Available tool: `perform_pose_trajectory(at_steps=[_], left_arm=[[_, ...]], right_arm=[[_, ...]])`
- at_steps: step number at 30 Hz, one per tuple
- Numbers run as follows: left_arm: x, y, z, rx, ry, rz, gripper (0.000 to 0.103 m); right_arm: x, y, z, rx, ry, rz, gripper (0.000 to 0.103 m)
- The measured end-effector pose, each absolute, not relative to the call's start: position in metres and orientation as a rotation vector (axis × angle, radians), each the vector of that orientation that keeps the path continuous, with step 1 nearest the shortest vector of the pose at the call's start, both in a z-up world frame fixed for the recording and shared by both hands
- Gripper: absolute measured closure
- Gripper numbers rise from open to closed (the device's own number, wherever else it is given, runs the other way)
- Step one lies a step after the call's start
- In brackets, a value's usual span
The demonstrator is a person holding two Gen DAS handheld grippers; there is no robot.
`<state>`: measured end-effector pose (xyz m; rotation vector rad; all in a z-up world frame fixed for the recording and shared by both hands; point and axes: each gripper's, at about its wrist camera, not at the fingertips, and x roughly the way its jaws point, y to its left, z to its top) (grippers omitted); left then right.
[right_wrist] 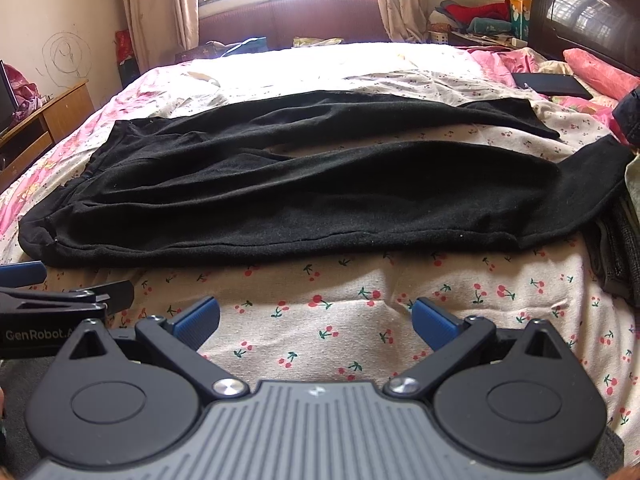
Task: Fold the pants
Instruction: 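Grasp the waistband of the black pants with both grippers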
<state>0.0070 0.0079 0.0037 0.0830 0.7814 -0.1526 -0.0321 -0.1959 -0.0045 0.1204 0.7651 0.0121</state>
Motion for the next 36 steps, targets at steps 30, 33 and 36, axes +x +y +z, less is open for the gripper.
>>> perform_pose_trajectory(at_steps=[30,33,36], left_arm=[[0.421,0.182,-0.009,0.312,0.879,-0.224,0.012],[0.432,0.178,-0.026,0.318,0.971,-0.255,0.011],[0.437,0.176,-0.035,0.354,0.973,-0.245,0.016]], right_arm=[[0.442,-0.118,-0.037,-0.466,0.862,0.696,0.014],[0.456,-0.115,-0.049,-0.515,0.934,0.709,0.014],[0.463,-0.115,-0.056,-0.483,0.984,0.704,0.018]])
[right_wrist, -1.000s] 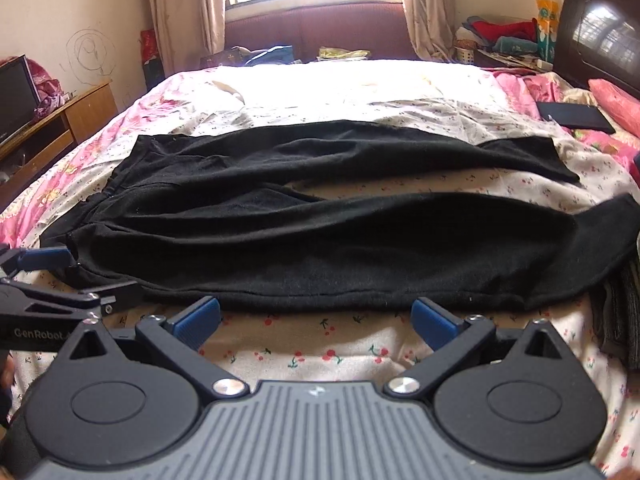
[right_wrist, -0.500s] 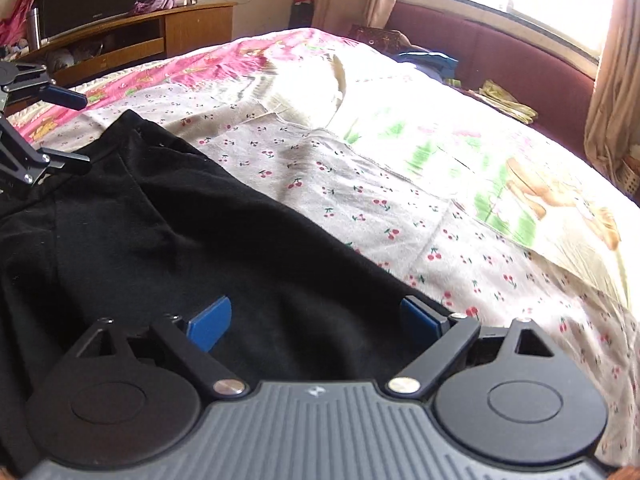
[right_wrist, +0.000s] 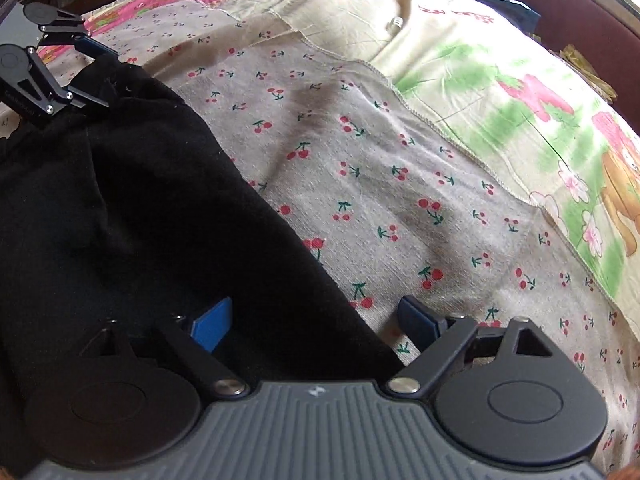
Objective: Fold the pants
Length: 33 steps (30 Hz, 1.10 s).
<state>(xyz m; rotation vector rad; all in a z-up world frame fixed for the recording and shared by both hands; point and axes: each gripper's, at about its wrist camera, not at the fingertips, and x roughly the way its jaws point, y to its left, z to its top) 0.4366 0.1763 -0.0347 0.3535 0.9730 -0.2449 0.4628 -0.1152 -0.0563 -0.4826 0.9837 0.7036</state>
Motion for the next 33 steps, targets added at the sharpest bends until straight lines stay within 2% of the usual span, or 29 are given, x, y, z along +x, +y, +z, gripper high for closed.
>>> perform_pose_trajectory(at_steps=[1,2,3,4,5,6,8,12,18,21,24,29,33], left_arm=[[0.438,0.178,-0.036,0.346,0.976,-0.234,0.021],[0.441,0.182,-0.037,0.33,0.982,-0.213,0.036],[0.442,0.184,-0.037,0.321,0.977,-0.193,0.048],[0.442,0.186,-0.034,0.31,0.966,-0.186,0.049],[0.439,0.185,-0.032,0.311,0.952,-0.189,0.056],[0.436,0.183,-0.03,0.327,0.938,-0.187,0.062],[0.427,0.179,-0.023,0.358,0.903,-0.188,0.069],[0.397,0.183,0.005,0.311,0.807,-0.17,0.071],[0.274,0.197,0.06,0.256,0.645,-0.19,0.072],[0.206,0.21,0.063,0.186,0.613,-0.189,0.072],[0.167,0.226,0.043,0.119,0.663,-0.153,0.072],[0.137,0.239,-0.01,0.107,0.754,-0.114,0.071],[0.106,0.24,-0.023,0.159,0.726,-0.121,0.07]], right_arm=[[0.463,-0.115,-0.056,-0.482,0.982,0.702,0.023],[0.462,-0.116,-0.055,-0.475,0.978,0.702,0.036],[0.462,-0.117,-0.054,-0.461,0.982,0.699,0.057],[0.462,-0.117,-0.05,-0.438,0.991,0.691,0.069],[0.461,-0.118,-0.047,-0.409,1.001,0.688,0.092],[0.457,-0.119,-0.042,-0.383,1.004,0.687,0.097],[0.441,-0.116,-0.032,-0.413,0.955,0.671,0.097],[0.398,-0.118,-0.002,-0.411,0.86,0.673,0.098],[0.274,-0.127,0.056,-0.38,0.753,0.675,0.098],[0.2,-0.124,0.067,-0.349,0.76,0.683,0.097],[0.133,-0.11,0.049,-0.29,0.823,0.724,0.097],[0.087,-0.073,-0.028,-0.401,0.907,0.63,0.096],[0.076,-0.058,-0.031,-0.533,0.858,0.592,0.095]])
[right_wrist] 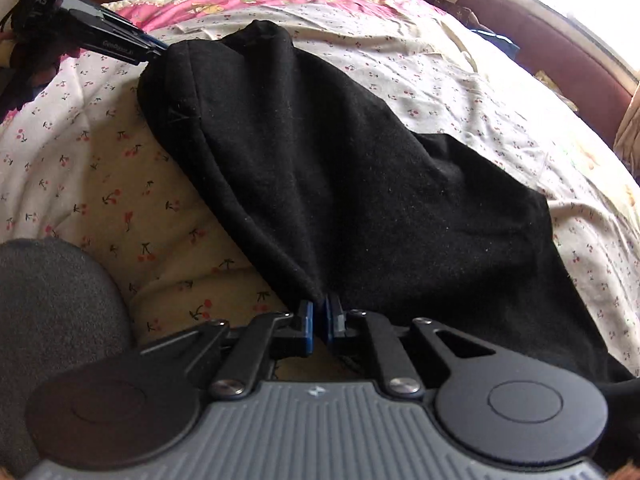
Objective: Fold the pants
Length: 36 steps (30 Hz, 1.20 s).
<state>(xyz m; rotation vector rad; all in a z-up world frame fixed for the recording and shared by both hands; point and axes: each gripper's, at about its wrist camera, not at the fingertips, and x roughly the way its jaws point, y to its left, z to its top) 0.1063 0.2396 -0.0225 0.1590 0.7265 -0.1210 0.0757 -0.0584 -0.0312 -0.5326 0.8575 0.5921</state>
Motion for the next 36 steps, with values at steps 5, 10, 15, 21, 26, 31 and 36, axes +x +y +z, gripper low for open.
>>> perform_pose_trajectory(at_steps=[5,10,15,21,26,31,36], left_arm=[[0.094,0.245,-0.023,0.153,0.672,-0.133,0.068],[0.087,0.233,-0.028,0.272,0.614,-0.133,0.067],[0.077,0.225,-0.032,0.427,0.547,-0.135,0.062],[0.09,0.223,-0.042,0.536,0.529,-0.152,0.058],[0.088,0.24,-0.021,0.469,0.475,-0.109,0.069],[0.081,0.256,-0.028,0.411,0.511,-0.072,0.071],[0.07,0.253,-0.034,0.373,0.516,-0.046,0.071]], right_arm=[[0.077,-0.046,-0.016,-0.608,0.79,0.556,0.09],[0.053,0.004,-0.014,-0.712,0.644,0.657,0.066],[0.051,0.049,-0.011,-0.725,0.532,0.778,0.038],[0.092,0.108,-0.042,-0.737,0.49,0.744,0.046],[0.121,0.116,-0.033,-0.554,0.627,0.73,0.091],[0.102,0.122,-0.033,-0.54,0.592,0.772,0.096],[0.104,0.132,-0.063,-0.572,0.611,0.753,0.095]])
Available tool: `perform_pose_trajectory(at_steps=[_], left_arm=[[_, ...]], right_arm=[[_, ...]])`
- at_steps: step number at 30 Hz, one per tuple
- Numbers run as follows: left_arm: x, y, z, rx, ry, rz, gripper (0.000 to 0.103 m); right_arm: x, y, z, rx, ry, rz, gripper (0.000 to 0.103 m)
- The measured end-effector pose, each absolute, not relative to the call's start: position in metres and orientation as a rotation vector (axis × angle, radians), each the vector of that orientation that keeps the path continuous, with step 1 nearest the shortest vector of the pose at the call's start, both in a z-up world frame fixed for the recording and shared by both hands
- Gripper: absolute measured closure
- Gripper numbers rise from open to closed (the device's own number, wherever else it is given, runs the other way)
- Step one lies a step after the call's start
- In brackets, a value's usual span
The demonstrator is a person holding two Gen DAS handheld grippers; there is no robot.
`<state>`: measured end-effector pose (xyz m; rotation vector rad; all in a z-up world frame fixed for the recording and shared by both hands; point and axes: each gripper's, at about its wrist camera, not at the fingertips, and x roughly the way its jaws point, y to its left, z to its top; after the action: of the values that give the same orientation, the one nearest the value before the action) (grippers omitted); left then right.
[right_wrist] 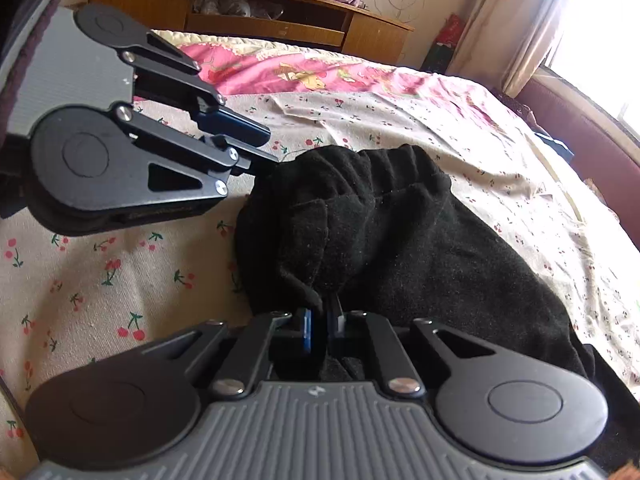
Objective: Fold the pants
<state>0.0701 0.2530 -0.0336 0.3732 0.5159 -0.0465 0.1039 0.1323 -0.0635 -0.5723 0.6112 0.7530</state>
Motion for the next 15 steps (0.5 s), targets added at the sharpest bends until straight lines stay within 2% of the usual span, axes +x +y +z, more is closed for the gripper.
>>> perform_pose_trajectory(at_steps=[4,7,10,12,15], left_arm=[[0.058,0.241,-0.008,0.367,0.408,-0.062,0.071],[0.058,0.23,-0.002,0.368,0.399,-0.126,0.069],[0.086,0.225,-0.03,0.367,0.581,-0.176,0.067],[0.096,0.222,-0.048,0.409,0.666,-0.178,0.069],[0.091,0.209,-0.046,0.462,0.676,-0.158,0.069]], right_arm=[[0.095,0.123,-0.049,-0.499,0.576,0.758,0.095],[0.098,0.126,-0.043,-0.429,0.58,0.746,0.095],[0.097,0.127,-0.054,-0.429,0.607,0.744,0.089],[0.092,0.115,-0.05,-0.424,0.613,0.747,0.09],[0.081,0.07,-0.035,-0.376,0.61,0.727,0.088]])
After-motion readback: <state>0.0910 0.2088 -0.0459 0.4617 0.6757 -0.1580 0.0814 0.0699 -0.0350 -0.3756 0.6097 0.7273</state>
